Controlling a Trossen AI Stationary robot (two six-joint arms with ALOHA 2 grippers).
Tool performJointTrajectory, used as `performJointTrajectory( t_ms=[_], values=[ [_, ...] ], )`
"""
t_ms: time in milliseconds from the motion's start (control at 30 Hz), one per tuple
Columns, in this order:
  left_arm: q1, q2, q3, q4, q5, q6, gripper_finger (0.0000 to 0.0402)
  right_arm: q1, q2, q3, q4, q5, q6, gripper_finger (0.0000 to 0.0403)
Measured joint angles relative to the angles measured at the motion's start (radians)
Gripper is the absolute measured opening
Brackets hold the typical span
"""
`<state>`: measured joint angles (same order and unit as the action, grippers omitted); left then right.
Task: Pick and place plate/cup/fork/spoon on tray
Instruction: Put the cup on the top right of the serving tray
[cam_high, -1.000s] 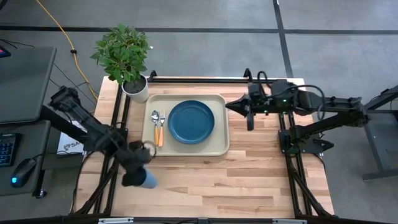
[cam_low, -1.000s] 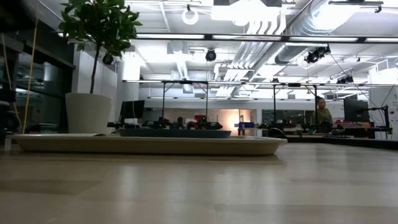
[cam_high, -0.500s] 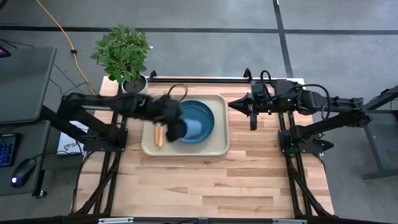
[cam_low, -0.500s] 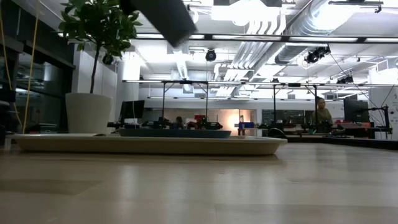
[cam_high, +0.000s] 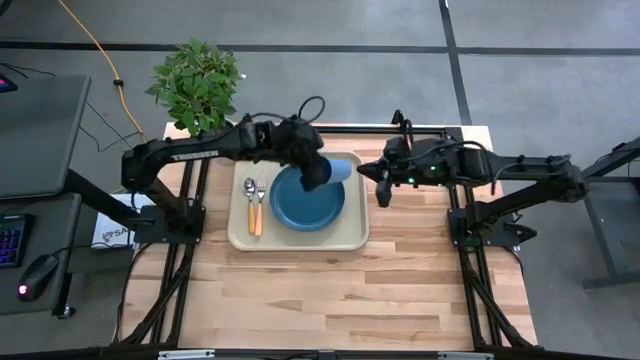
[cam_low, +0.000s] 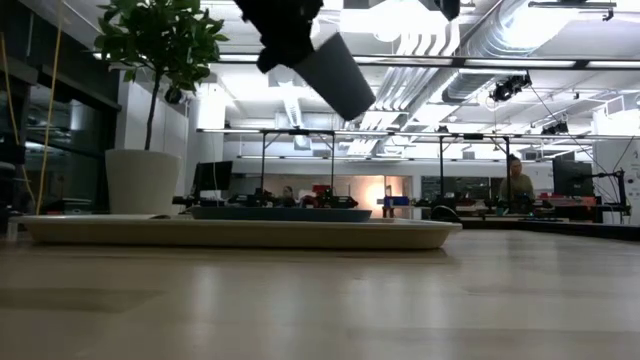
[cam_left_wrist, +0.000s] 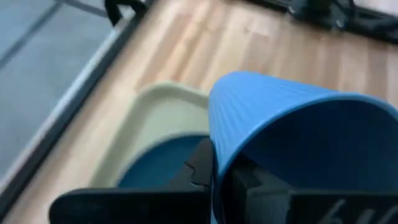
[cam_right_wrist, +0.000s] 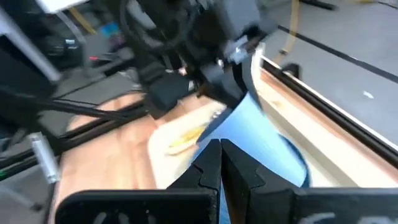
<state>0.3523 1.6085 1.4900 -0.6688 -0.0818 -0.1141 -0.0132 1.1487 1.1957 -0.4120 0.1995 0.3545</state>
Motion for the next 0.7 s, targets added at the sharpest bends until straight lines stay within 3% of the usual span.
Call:
performJointTrajectory(
  t_ms=[200,333,500,700],
  values=[
    [0.109,0.112,0.001,0.048,0.007,0.075,0.0,0.0,0.018,0.0,-0.008,0.138,0.076,0.0],
    [0.154,0.212,0.02,0.096,0.07,0.075,0.0,0.0,0.013,0.0,-0.006,0.206,0.1,0.0],
    [0.159,0.357,0.169,0.049,0.066,0.109,0.0,0.0,0.013,0.0,-0.002,0.231,0.103,0.0001],
    [0.159,0.544,0.39,-0.137,0.034,0.164,0.0,0.0,0.013,0.0,-0.005,0.218,0.119,0.0001]
  ],
)
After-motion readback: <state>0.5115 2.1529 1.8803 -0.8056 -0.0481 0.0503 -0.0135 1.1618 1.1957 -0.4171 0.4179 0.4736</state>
